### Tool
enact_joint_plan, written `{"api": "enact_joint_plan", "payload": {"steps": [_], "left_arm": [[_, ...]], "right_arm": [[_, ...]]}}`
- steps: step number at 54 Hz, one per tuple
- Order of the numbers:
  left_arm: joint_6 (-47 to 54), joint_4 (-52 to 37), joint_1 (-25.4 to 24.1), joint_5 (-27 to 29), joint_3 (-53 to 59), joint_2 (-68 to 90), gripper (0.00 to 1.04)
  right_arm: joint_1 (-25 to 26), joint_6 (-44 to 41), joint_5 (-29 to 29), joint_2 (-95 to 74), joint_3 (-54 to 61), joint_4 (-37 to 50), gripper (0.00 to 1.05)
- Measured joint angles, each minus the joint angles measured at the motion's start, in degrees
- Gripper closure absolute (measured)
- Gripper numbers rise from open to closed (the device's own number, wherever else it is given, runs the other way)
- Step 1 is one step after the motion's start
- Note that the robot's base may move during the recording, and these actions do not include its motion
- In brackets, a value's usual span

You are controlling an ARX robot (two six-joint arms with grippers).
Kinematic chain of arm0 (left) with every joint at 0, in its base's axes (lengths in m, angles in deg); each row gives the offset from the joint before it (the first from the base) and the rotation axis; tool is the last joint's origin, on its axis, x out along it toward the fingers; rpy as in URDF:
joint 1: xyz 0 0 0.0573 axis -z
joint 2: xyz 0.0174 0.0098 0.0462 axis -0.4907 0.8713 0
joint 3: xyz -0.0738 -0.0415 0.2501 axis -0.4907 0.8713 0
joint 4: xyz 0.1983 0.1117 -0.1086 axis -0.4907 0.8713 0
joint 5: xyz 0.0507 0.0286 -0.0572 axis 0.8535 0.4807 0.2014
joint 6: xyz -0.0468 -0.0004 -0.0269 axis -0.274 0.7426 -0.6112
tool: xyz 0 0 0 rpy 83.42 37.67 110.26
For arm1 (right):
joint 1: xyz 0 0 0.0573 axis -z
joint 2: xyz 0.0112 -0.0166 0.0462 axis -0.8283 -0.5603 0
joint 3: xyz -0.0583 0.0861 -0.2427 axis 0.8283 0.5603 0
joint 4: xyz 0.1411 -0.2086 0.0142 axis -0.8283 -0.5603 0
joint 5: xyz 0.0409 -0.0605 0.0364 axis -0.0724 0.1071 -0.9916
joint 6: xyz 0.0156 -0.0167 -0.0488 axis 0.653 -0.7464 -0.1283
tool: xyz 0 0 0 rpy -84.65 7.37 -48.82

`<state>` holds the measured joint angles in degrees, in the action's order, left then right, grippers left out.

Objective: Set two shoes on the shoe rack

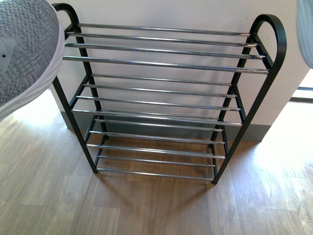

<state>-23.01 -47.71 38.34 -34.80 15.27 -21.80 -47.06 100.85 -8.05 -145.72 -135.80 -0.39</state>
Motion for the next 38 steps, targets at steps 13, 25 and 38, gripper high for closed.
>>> {"api": "enact_joint_plan", "payload": {"steps": [13, 25, 38], "left_arm": [[0.00, 0.00, 0.00, 0.02, 0.00, 0.00, 1.03], [0.00, 0.00, 0.00, 0.00, 0.00, 0.00, 1.03], [0.00, 0.00, 0.00, 0.00, 0.00, 0.00, 1.03]], "right_arm": [[-7.50, 2.08, 7.87, -13.31, -17.94, -10.58, 1.03], [-8.74, 2.67, 13.79, -23.58, -24.52, -15.74, 1.03], [-9.01, 2.75, 17.05, -31.36, -30.80, -19.80, 1.03]]}}
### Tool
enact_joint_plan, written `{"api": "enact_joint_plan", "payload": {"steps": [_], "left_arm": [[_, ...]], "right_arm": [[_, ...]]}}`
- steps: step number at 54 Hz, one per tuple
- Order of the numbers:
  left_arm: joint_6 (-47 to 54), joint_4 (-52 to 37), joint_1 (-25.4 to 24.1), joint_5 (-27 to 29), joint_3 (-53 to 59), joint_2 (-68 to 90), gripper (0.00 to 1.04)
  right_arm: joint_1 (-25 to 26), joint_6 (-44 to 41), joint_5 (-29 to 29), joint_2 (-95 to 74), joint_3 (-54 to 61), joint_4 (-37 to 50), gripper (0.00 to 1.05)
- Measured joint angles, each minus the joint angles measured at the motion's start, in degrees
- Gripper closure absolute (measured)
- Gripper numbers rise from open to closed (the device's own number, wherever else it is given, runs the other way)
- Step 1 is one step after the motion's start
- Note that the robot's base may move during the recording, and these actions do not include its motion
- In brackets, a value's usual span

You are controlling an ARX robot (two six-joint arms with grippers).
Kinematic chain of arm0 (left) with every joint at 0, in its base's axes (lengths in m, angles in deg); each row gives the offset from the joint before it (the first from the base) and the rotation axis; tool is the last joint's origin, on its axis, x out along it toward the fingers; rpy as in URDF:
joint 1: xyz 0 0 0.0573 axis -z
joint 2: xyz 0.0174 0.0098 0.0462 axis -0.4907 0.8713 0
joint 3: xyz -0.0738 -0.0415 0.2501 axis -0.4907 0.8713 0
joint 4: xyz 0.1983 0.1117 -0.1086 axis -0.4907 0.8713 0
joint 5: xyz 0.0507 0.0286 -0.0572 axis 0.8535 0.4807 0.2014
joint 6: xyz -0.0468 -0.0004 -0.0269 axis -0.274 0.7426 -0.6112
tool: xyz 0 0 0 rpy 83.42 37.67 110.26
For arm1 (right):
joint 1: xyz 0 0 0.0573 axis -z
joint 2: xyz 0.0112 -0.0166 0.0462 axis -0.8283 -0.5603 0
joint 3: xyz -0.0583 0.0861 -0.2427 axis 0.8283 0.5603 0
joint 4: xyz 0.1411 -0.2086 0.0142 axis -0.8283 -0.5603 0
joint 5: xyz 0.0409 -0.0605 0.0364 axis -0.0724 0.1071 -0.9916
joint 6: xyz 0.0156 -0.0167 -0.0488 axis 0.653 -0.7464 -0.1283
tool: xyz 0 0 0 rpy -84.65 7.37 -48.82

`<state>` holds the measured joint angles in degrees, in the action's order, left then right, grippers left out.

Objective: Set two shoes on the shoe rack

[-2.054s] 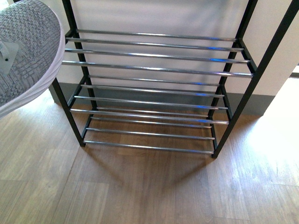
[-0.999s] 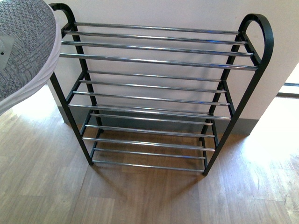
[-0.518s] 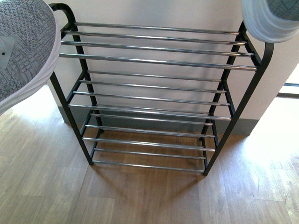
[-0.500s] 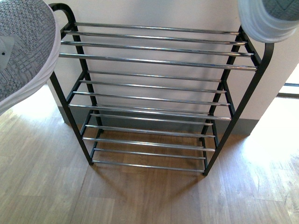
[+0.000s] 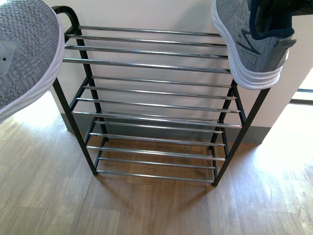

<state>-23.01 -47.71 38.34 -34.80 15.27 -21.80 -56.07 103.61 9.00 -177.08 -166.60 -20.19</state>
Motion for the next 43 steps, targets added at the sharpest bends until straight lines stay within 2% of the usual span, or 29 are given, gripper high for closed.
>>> {"api": "enact_joint_plan", "payload": {"steps": [21, 40, 43], "left_arm": [[0.00, 0.00, 0.00, 0.02, 0.00, 0.00, 1.03], [0.00, 0.00, 0.00, 0.00, 0.00, 0.00, 1.03], [0.00, 0.00, 0.00, 0.02, 0.00, 0.00, 1.03]], "right_arm": [[0.57, 0.90, 0.83, -6.45, -9.75, -5.73, 1.03], [1.33, 1.90, 0.00, -8.13, -12.39, -7.78, 1.03], [1.36, 1.90, -0.04, -8.20, -12.39, -7.78, 0.98]]}}
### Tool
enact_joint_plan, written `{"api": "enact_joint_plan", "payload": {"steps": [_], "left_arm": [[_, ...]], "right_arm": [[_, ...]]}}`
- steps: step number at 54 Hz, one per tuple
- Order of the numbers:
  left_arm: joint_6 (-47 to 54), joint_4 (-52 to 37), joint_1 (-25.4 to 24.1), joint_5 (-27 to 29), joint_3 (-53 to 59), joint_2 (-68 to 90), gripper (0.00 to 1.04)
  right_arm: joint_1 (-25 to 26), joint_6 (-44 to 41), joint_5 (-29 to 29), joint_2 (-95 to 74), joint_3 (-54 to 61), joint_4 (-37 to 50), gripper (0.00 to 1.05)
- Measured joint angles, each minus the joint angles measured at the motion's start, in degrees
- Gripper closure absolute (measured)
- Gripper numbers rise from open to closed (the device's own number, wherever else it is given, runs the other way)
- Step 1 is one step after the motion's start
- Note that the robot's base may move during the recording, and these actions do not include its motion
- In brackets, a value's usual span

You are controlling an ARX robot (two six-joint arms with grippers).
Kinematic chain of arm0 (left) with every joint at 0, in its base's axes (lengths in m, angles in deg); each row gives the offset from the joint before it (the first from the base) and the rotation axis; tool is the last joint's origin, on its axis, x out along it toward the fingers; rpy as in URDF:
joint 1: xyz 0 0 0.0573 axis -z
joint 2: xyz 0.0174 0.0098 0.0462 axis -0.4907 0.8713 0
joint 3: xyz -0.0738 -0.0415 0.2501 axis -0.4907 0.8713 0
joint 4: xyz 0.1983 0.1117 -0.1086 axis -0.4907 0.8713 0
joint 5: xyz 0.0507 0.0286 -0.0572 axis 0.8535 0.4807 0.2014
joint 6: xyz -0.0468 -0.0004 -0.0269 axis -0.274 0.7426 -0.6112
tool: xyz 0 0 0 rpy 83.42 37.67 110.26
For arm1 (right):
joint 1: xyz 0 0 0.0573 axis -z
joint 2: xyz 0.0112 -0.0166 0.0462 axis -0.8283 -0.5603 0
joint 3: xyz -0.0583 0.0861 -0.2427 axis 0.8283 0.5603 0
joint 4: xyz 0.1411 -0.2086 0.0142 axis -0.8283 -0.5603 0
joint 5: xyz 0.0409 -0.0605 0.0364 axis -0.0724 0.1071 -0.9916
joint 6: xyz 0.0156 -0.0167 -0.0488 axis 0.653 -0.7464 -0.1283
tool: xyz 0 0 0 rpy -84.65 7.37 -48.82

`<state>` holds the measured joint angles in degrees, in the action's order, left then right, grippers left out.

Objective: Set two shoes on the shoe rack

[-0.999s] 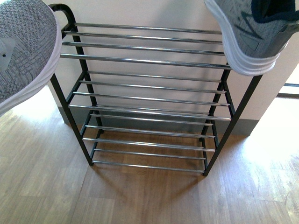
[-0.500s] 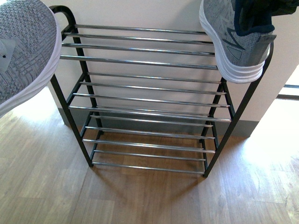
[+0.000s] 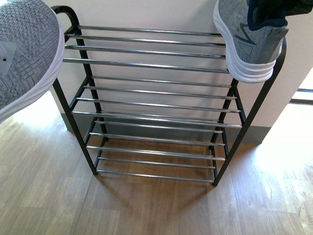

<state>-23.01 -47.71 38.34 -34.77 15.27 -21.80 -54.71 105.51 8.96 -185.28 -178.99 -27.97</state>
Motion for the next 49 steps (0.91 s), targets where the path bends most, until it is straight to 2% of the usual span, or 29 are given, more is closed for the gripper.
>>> {"api": "enact_joint_plan", "payload": {"steps": [8, 21, 27, 37, 44, 49], "left_arm": [[0.00, 0.00, 0.00, 0.00, 0.00, 0.00, 1.03], [0.00, 0.00, 0.00, -0.02, 0.00, 0.00, 1.03], [0.00, 0.00, 0.00, -0.02, 0.00, 0.00, 1.03], [0.00, 0.00, 0.00, 0.00, 0.00, 0.00, 1.03], [0.02, 0.00, 0.00, -0.02, 0.00, 0.00, 1.03], [0.00, 0.00, 0.00, 0.00, 0.00, 0.00, 1.03]], "right_arm": [[0.04, 0.00, -0.24, 0.00, 0.00, 0.39, 0.75], [0.50, -0.04, -1.36, 2.16, 2.58, 3.26, 0.23], [0.90, -0.02, -3.10, 5.46, 4.50, 5.11, 0.08], [1.57, -0.28, -6.82, 14.71, 10.43, 10.40, 0.09], [2.36, -1.57, -13.51, 26.08, 20.41, 18.49, 0.09], [3.08, -2.23, -16.17, 31.28, 25.83, 22.88, 0.09]]}}
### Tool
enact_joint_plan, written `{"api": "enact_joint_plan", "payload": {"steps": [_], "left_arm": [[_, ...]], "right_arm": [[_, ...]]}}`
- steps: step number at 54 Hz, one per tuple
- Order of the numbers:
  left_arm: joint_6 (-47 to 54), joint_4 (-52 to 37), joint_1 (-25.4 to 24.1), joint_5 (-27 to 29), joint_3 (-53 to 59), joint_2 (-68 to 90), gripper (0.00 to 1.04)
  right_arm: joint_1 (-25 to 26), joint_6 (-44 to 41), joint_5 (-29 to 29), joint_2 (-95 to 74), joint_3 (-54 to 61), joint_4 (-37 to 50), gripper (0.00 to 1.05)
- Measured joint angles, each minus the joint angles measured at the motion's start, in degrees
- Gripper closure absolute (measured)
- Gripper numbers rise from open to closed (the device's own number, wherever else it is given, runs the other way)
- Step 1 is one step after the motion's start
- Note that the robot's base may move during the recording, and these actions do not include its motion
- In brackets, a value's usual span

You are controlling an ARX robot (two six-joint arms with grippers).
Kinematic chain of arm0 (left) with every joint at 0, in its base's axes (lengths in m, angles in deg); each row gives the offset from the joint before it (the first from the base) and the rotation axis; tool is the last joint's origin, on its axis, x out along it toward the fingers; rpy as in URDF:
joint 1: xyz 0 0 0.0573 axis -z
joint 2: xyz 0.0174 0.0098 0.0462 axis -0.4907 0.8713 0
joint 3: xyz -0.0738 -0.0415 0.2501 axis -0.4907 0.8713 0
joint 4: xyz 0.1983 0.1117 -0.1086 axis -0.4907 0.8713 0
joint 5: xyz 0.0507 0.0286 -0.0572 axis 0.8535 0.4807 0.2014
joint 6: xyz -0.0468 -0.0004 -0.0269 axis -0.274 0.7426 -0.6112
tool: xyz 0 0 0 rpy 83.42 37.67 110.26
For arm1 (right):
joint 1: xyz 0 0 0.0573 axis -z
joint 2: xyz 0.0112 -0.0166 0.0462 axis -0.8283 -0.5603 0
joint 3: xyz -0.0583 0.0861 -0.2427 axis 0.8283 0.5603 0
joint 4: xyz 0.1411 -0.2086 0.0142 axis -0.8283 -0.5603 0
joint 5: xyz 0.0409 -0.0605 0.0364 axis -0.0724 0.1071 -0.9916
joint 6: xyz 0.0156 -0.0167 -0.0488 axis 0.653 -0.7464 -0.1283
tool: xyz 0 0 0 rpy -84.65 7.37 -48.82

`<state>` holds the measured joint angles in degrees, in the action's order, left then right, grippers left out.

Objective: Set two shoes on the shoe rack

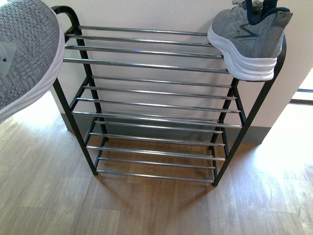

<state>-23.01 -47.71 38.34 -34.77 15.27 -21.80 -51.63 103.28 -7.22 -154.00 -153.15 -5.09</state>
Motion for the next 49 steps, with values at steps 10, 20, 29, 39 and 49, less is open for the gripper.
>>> {"api": "enact_joint_plan", "payload": {"steps": [10, 20, 29, 39, 49], "left_arm": [[0.00, 0.00, 0.00, 0.00, 0.00, 0.00, 1.03], [0.00, 0.00, 0.00, -0.02, 0.00, 0.00, 1.03], [0.00, 0.00, 0.00, 0.00, 0.00, 0.00, 1.03], [0.00, 0.00, 0.00, -0.02, 0.00, 0.00, 1.03], [0.02, 0.00, 0.00, 0.02, 0.00, 0.00, 1.03]], "right_arm": [[3.54, -3.26, -6.38, 11.47, 13.40, 11.30, 0.09], [10.10, -7.48, -10.10, 19.32, 24.98, 19.43, 0.09], [17.77, -8.68, -13.77, 22.91, 32.94, 24.17, 0.09], [26.21, -8.68, -15.69, 25.68, 39.95, 30.10, 0.09], [31.04, -8.09, -11.19, 22.91, 44.63, 36.50, 0.09]]}}
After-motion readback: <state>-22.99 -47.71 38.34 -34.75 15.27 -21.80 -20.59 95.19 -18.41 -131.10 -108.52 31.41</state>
